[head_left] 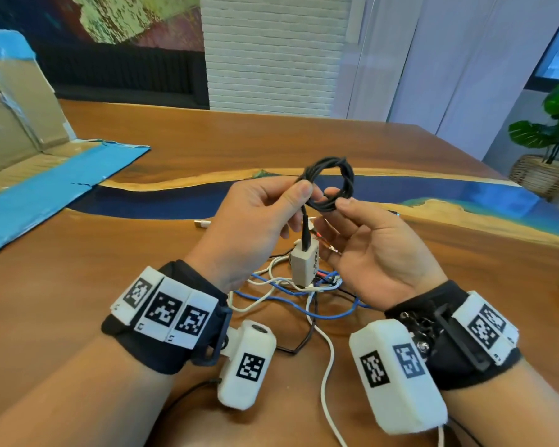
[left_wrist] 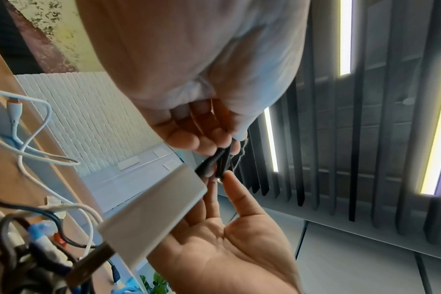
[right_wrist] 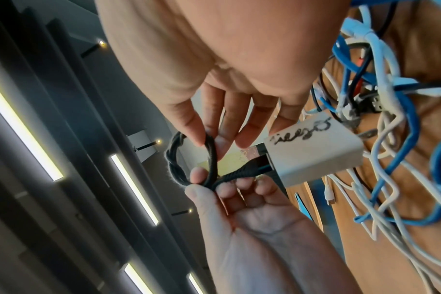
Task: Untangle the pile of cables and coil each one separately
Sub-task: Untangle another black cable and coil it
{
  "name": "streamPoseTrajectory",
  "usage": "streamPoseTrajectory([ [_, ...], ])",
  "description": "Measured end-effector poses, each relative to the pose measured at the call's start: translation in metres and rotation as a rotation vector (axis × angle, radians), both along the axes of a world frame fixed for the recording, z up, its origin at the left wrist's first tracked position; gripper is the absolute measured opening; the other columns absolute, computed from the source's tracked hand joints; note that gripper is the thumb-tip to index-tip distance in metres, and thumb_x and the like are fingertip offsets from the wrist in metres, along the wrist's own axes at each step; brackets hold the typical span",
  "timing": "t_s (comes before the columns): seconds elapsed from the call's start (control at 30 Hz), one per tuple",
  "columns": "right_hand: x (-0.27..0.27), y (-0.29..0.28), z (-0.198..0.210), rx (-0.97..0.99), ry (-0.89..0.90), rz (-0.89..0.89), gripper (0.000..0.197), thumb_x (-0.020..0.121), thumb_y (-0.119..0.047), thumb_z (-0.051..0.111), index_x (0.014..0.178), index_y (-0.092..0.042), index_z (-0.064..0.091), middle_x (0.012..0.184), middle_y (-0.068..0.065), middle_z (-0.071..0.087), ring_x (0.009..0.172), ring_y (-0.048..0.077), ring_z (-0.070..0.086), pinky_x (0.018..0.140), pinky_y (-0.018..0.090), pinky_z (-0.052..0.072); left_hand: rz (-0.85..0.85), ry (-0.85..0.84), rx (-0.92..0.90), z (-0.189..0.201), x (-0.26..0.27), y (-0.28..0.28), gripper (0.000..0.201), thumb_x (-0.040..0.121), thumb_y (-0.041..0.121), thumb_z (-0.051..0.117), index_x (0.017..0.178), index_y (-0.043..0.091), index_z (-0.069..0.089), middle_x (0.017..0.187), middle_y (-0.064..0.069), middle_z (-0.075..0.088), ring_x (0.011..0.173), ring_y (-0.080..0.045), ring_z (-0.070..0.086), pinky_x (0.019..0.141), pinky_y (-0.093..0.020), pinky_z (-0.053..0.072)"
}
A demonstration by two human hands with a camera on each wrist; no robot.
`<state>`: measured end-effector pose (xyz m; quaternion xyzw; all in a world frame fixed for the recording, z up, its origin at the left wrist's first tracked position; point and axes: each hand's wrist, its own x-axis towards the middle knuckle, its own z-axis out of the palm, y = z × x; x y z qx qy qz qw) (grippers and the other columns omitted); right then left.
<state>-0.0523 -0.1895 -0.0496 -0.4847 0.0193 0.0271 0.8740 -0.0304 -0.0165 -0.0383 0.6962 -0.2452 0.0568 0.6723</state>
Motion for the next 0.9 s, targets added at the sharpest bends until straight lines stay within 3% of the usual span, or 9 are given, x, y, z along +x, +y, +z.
streamPoseTrajectory([
  [0.13,0.001,-0.001,-0.001,0.018,-0.008,0.064,0.020,0.093,-0.019,0.060,0.107,-0.019,0.074,0.113,0.007,0.072,0.111,0.027,0.062,0.107,0.051,0.043,-0.048,0.052,-0.014,-0.001,0.000,-0.001,0.025,0.104,0.017,0.054,0.105,0.004,0.076,0.071,-0.011,0.061,0.070,-0.019,0.061,0.063,-0.026,0.055],
  [0.3,0.001,0.002,-0.002,0.000,-0.083,0.113,0.036,0.103,-0.023,0.047,0.134,-0.007,0.057,0.116,0.014,0.065,0.103,0.028,0.062,0.087,0.048,0.047,-0.077,0.155,-0.038,0.001,0.002,0.002,0.025,0.104,0.015,0.054,0.103,0.002,0.075,0.073,-0.010,0.063,0.071,-0.019,0.064,0.065,-0.026,0.059],
  [0.33,0.000,0.003,-0.002,-0.024,-0.097,0.113,0.033,0.104,-0.025,0.046,0.128,-0.005,0.059,0.113,0.014,0.064,0.101,0.027,0.061,0.085,0.046,0.047,-0.081,0.177,-0.050,0.001,0.003,0.001,0.025,0.104,0.015,0.054,0.102,0.001,0.075,0.073,-0.010,0.062,0.070,-0.020,0.064,0.064,-0.026,0.059],
  [0.43,-0.003,0.007,-0.001,-0.118,-0.171,0.147,0.032,0.103,-0.028,0.049,0.086,-0.012,0.070,0.095,0.010,0.064,0.089,0.023,0.061,0.081,0.040,0.048,-0.097,0.222,-0.070,0.001,0.002,0.000,0.027,0.104,0.015,0.054,0.099,-0.002,0.074,0.071,-0.010,0.061,0.068,-0.021,0.061,0.063,-0.025,0.058],
  [0.6,-0.006,0.003,0.004,-0.293,-0.279,0.148,0.015,0.086,-0.020,0.064,0.073,-0.016,0.068,0.086,0.007,0.068,0.081,0.018,0.064,0.070,0.029,0.053,-0.111,0.229,-0.100,0.000,0.000,-0.002,0.028,0.105,0.014,0.051,0.095,0.000,0.073,0.076,-0.014,0.063,0.070,-0.020,0.063,0.064,-0.025,0.059],
  [0.67,-0.003,0.002,0.003,-0.292,-0.301,0.105,0.008,0.081,-0.011,0.068,0.077,-0.013,0.061,0.087,0.008,0.067,0.085,0.019,0.067,0.073,0.033,0.054,-0.104,0.222,-0.095,0.001,-0.001,-0.002,0.028,0.105,0.016,0.051,0.093,0.005,0.074,0.076,-0.012,0.069,0.071,-0.019,0.067,0.066,-0.026,0.060],
  [0.73,0.000,0.000,0.000,-0.310,-0.319,0.060,0.019,0.079,-0.007,0.073,0.086,-0.009,0.056,0.087,0.009,0.067,0.084,0.021,0.069,0.077,0.039,0.054,-0.107,0.222,-0.084,0.002,-0.002,-0.002,0.028,0.105,0.017,0.051,0.092,0.006,0.074,0.075,-0.009,0.071,0.071,-0.020,0.069,0.067,-0.027,0.060],
  [0.83,-0.001,-0.003,0.002,-0.521,-0.345,0.011,0.020,0.088,-0.006,0.075,0.103,-0.005,0.060,0.089,0.009,0.073,0.081,0.025,0.071,0.078,0.040,0.058,-0.085,0.210,-0.055,0.002,-0.001,-0.001,0.030,0.105,0.018,0.051,0.095,0.001,0.074,0.079,-0.012,0.069,0.075,-0.021,0.066,0.067,-0.026,0.055],
  [0.9,-0.003,-0.005,0.005,-0.625,-0.357,0.009,0.014,0.092,-0.005,0.071,0.104,-0.006,0.063,0.088,0.009,0.076,0.073,0.025,0.071,0.072,0.037,0.060,-0.058,0.191,-0.013,0.000,0.001,0.001,0.032,0.105,0.020,0.052,0.098,-0.003,0.073,0.085,-0.013,0.065,0.082,-0.020,0.059,0.069,-0.028,0.049],
])
